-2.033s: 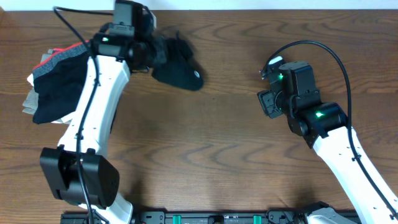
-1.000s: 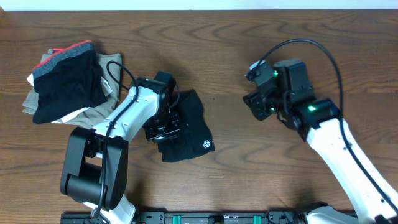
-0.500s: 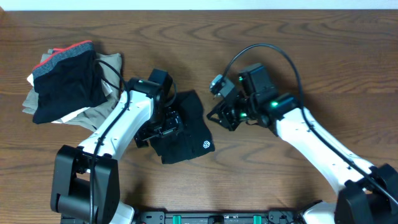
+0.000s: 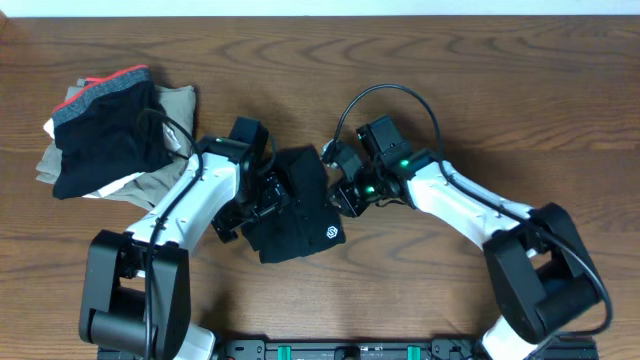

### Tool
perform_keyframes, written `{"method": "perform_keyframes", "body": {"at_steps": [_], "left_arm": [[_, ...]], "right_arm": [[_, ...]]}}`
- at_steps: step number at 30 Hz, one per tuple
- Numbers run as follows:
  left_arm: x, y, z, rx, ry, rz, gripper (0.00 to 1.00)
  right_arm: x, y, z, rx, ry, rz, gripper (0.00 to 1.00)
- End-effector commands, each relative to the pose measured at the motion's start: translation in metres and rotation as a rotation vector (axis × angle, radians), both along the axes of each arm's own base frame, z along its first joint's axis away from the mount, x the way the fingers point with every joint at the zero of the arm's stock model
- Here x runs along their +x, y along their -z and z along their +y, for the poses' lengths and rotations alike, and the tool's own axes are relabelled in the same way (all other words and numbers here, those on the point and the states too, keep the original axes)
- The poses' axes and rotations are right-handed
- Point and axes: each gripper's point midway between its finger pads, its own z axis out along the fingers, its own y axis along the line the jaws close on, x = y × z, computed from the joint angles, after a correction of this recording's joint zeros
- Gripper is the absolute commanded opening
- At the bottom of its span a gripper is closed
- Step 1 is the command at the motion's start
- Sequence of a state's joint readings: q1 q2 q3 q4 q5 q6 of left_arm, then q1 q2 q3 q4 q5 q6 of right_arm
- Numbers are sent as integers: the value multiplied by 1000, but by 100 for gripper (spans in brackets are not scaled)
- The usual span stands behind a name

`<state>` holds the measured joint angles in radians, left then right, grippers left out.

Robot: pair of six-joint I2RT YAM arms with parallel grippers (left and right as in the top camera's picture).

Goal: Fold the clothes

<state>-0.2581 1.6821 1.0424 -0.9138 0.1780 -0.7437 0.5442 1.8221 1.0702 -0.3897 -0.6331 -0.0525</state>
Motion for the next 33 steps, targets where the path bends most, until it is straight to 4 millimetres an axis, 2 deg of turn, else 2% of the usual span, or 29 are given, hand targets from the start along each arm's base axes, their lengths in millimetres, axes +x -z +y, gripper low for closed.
{"method": "perform_keyframes", "body": {"at_steps": [1,8,11,19,20,22,24,28,29,31,33], "left_arm": [[-9,10,4,-17,-64,28,99],[-16,37,5,-103,-114,17,99],[-9,44,-5,-178,-49,-44,99],[-5,62,-22,-296,-27,-139,99],[-4,64,-24,-312,-24,-159,96],[-1,66,-27,-332,-18,-189,87],[-1,69,-27,-335,-16,-203,70],[-2,69,-27,-334,-1,-205,47],[-2,69,-27,-334,2,-206,38],[-2,69,-27,-334,17,-210,7],[-1,69,-26,-331,48,-222,6]], "right_arm": [[-8,10,7,8,-16,48,26],[-10,16,7,-2,-19,63,27],[-10,16,7,-2,-19,64,27],[-11,17,7,-4,-19,67,27],[-11,17,7,-4,-19,68,27],[-11,17,6,-5,-18,69,27],[-11,17,6,-5,-13,74,27],[-12,17,5,-10,-13,80,28],[-12,18,5,-11,-13,82,28],[-13,18,5,-12,-12,83,29],[-12,18,4,-13,-9,85,29]]}}
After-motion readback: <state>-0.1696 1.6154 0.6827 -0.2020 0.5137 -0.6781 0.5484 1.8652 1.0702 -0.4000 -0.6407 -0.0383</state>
